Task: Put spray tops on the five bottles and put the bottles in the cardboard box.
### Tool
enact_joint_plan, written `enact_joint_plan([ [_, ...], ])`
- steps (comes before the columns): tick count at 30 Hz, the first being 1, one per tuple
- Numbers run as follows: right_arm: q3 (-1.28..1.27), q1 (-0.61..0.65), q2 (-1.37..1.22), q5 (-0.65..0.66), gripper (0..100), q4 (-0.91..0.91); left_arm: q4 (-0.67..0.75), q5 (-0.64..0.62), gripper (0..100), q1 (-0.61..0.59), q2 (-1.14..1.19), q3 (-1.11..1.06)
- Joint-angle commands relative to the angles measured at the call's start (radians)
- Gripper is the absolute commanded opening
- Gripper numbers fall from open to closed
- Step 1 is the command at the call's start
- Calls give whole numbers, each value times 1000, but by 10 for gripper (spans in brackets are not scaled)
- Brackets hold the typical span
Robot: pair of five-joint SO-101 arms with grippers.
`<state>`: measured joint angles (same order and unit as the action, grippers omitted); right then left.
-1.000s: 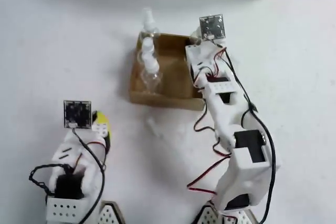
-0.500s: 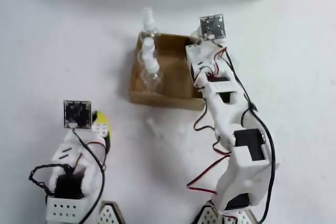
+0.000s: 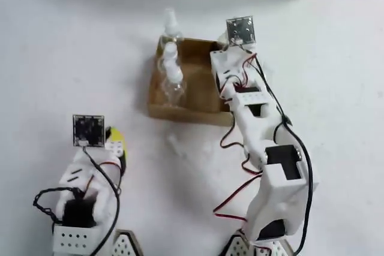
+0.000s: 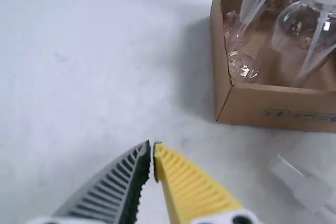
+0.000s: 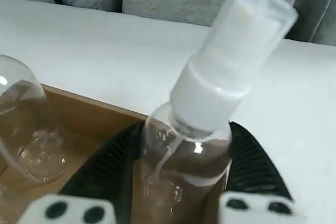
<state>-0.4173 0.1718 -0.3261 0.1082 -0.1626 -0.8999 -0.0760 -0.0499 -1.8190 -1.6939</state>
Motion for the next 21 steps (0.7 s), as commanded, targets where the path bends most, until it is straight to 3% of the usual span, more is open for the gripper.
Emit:
enact_joint_plan([
  [1,25,1,7,14,141,19,43,9,27,-7,-10,2],
  [8,26,1,8,21,142,15,43,9,27,-7,-10,2],
  [13,26,1,8,135,142,15,43,9,27,-7,-10,2],
  [21,25,1,8,138,142,19,43,9,27,-7,-10,2],
])
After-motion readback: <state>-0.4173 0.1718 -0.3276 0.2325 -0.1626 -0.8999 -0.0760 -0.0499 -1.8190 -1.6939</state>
